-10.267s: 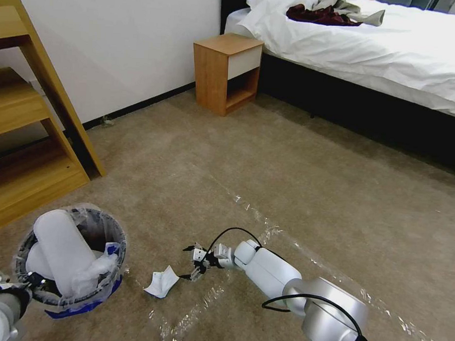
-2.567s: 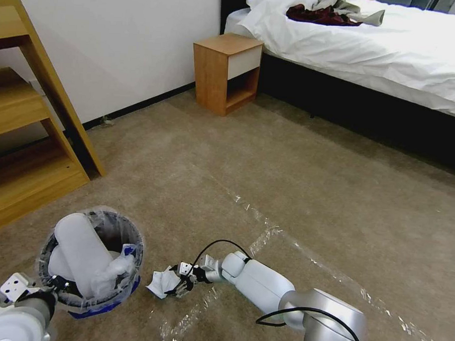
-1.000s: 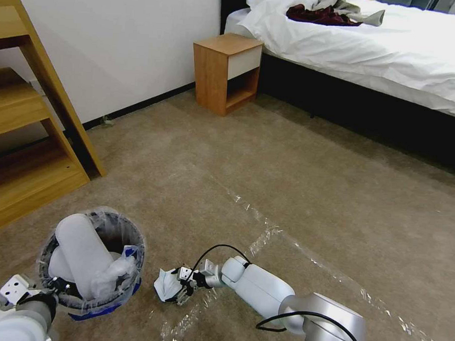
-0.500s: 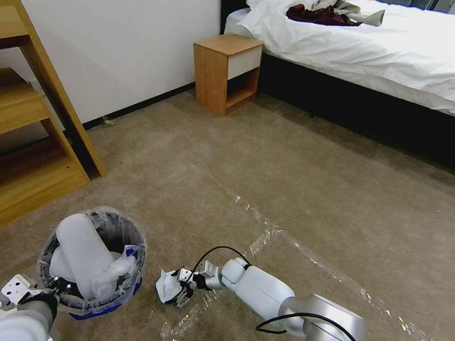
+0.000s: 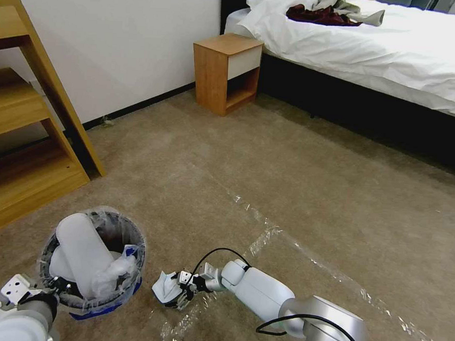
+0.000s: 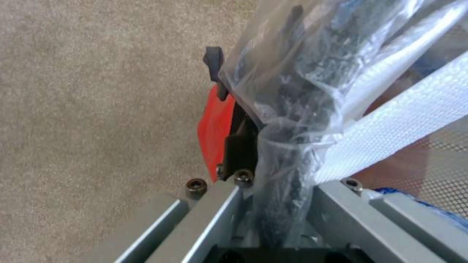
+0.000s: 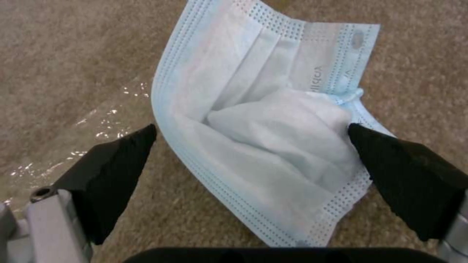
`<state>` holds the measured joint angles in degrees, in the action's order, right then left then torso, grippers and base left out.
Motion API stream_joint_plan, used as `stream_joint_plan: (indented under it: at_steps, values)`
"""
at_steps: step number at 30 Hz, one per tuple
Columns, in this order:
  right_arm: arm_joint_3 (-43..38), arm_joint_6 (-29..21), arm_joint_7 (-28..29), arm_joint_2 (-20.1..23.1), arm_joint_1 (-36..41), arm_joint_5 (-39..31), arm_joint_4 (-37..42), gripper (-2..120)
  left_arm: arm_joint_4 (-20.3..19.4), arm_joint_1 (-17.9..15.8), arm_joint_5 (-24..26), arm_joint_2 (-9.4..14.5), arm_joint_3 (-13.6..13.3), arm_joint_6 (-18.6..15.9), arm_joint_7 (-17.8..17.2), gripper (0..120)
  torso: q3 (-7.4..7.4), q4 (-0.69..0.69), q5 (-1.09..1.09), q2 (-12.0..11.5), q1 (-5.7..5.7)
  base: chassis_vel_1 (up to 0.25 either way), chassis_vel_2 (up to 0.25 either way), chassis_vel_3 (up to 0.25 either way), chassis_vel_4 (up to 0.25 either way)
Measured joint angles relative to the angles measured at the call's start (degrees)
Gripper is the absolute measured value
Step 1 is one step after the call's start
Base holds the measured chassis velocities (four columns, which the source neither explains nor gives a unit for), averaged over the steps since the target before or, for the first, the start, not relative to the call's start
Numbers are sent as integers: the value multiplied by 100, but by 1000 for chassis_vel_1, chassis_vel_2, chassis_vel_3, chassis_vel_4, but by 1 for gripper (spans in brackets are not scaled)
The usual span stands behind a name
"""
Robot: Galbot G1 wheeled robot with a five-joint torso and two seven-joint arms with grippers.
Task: Pick up the trash bin and place the garbage on the floor into it.
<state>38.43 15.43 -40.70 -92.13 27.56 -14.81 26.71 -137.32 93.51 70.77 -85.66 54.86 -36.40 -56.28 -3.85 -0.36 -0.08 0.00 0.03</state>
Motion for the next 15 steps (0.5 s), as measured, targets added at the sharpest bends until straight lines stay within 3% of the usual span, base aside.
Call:
stream_joint_plan:
  at_steps: [11,15]
  values:
    - [-30,-18,33,0,-2,-13,0,100,-13,34,-18,-3,10,0,14,0,0,0,0,0,0,0,0,0,0]
    - [-53,-26,-22,0,-1,-39,-1,87,-8,26,-38,-7,3,4,27,0,0,0,0,0,0,0,0,0,0]
